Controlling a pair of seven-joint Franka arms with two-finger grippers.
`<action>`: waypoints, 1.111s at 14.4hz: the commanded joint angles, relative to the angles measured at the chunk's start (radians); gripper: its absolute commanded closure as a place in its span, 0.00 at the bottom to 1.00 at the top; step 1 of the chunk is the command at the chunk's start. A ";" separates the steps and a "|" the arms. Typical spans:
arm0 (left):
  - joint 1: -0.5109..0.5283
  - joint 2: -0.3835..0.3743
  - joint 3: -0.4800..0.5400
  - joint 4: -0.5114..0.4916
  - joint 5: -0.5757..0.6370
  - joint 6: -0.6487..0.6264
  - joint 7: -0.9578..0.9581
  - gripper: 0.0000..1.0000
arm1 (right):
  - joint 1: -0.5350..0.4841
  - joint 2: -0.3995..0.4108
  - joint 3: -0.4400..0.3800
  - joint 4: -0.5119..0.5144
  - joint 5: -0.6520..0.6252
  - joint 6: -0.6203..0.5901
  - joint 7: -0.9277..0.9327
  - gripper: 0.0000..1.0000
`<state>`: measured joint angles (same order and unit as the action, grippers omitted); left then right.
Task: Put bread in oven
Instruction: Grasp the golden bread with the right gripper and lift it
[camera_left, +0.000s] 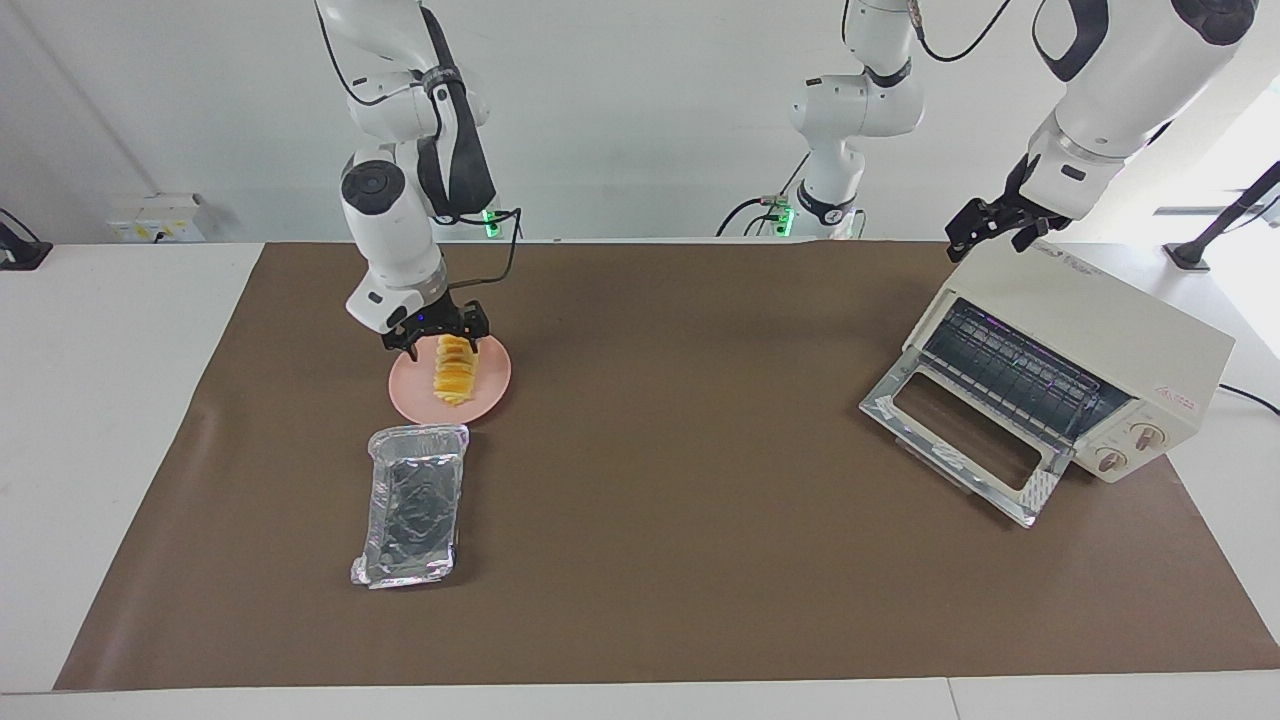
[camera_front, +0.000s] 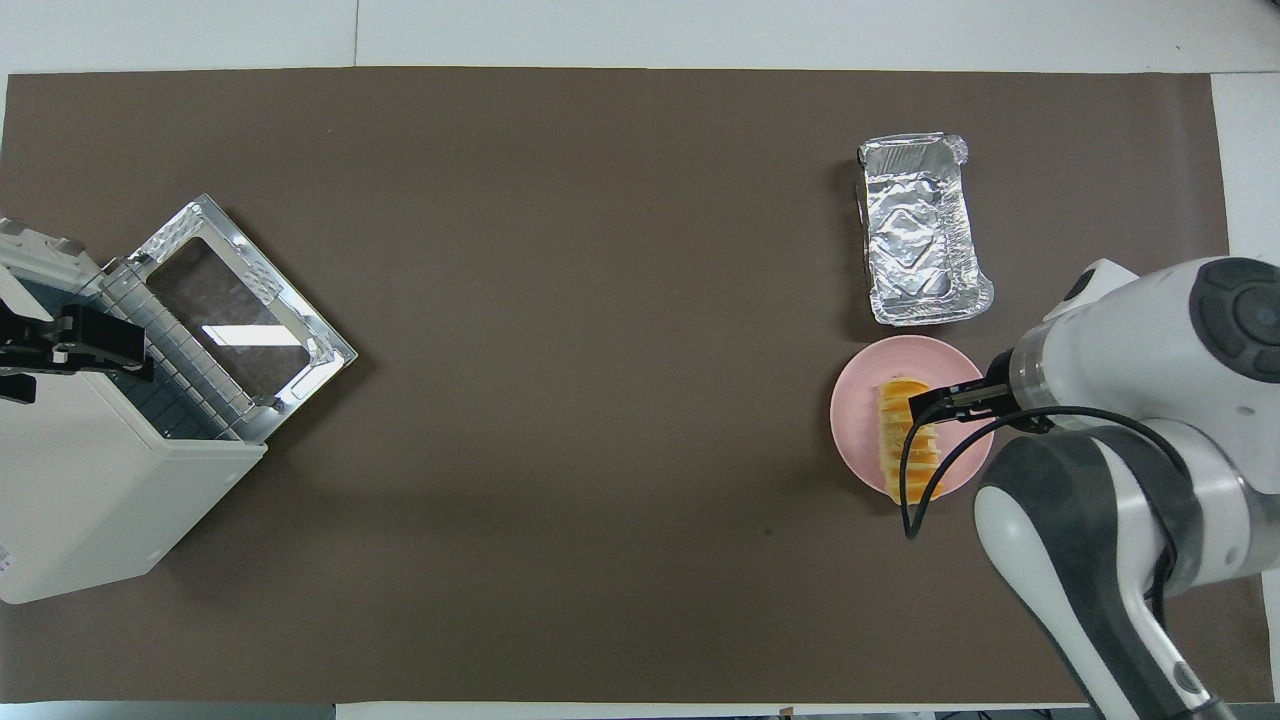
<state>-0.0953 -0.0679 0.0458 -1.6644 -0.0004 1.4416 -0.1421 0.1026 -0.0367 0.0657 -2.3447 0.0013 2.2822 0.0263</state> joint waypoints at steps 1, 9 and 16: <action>0.017 -0.020 -0.009 -0.017 -0.018 -0.003 0.002 0.00 | -0.004 0.037 -0.001 -0.031 0.017 0.098 -0.019 0.00; 0.017 -0.020 -0.009 -0.017 -0.018 -0.003 0.002 0.00 | -0.006 0.098 -0.001 -0.030 0.017 0.175 -0.028 0.61; 0.017 -0.020 -0.009 -0.017 -0.018 -0.003 0.002 0.00 | -0.020 0.104 -0.003 0.080 0.017 0.030 -0.049 1.00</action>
<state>-0.0953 -0.0679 0.0458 -1.6644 -0.0004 1.4416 -0.1421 0.0980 0.0573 0.0609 -2.3443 0.0013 2.4042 0.0205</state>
